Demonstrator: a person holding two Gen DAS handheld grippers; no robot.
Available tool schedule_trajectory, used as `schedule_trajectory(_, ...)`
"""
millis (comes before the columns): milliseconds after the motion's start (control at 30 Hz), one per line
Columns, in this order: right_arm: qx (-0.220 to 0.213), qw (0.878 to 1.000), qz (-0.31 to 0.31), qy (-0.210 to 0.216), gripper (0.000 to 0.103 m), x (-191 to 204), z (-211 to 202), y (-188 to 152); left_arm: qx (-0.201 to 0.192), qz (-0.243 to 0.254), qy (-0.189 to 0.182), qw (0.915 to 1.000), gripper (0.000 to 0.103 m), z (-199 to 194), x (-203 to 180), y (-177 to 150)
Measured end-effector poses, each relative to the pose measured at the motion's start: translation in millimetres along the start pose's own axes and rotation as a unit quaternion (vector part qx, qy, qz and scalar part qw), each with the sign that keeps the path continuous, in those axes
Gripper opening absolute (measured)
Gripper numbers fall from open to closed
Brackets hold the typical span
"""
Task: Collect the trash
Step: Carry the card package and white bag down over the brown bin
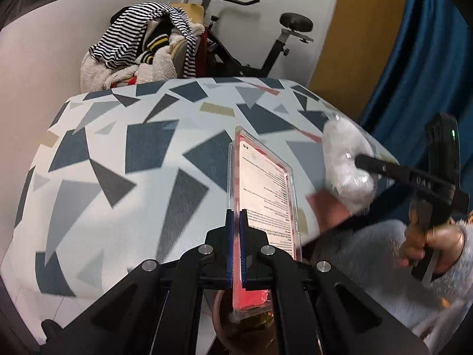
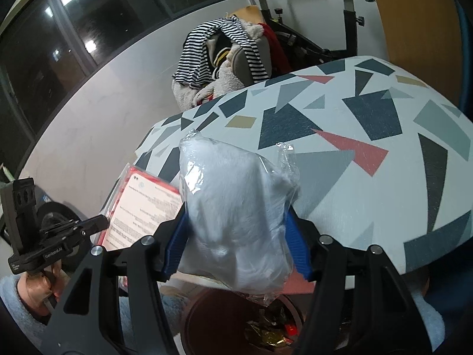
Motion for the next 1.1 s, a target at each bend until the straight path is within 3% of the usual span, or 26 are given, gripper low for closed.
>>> schedule_trajectory(467, 0.011, 0.999, -0.026, -0.016, 0.061, 8, -11, -34, 0.037, 0.032, -0.003, 0.9988, 0.004, 15, -30, -75)
schedule_trajectory(767, 0.017, 0.999, -0.03, -0.021, 0.061, 6, -8, -45, 0.068, 0.048, 0.012, 0.9964, 0.004, 48, -38, -102)
schedule_trajectory(1100, 0.023, 0.999, -0.024, -0.023, 0.061, 3, -4, -52, 0.101, 0.049, 0.001, 0.9936, 0.006, 78, -45, -117)
Point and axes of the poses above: each gripper's, at about its wrist camera, not at the fingertips, and z roughly the way its jaws point, x to its left, y to its top, the point moved 9 cm from there along z, roughly the way its jaws point, and after that the axes turned 10 degrees about x, right-handed, at the moved point
